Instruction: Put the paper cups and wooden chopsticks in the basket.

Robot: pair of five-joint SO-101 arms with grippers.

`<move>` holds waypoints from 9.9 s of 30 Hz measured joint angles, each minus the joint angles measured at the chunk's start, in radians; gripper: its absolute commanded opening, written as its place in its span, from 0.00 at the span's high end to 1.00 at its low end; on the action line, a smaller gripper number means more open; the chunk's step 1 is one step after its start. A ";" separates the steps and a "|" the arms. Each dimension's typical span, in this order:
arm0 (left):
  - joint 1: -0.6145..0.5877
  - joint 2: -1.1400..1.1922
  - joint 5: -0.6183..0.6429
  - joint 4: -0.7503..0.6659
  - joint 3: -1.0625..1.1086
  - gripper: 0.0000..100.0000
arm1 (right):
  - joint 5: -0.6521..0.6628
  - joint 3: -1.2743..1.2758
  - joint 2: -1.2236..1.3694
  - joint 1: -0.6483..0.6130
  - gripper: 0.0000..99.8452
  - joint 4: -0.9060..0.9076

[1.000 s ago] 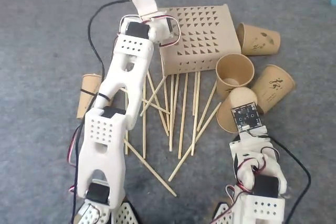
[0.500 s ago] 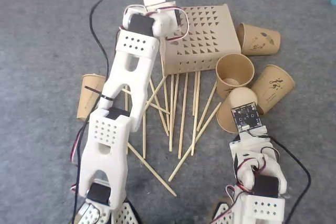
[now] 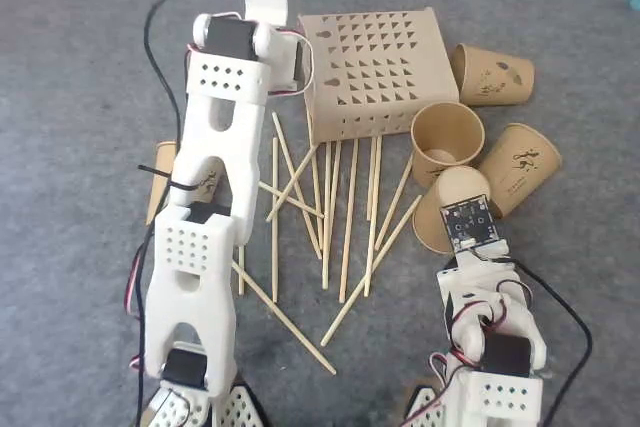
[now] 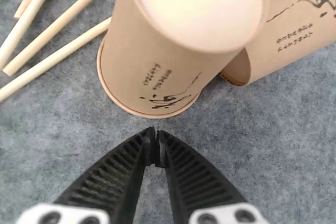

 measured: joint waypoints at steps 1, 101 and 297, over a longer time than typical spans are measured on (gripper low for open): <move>0.000 0.000 -0.005 0.000 0.000 0.95 | 0.000 0.000 0.000 0.000 0.99 0.000; 0.140 -0.560 0.173 -0.563 0.772 0.99 | 0.000 0.000 0.000 0.000 0.99 0.000; -0.554 -1.197 0.038 -1.341 2.203 0.84 | -0.011 -3.331 2.944 0.037 0.99 0.497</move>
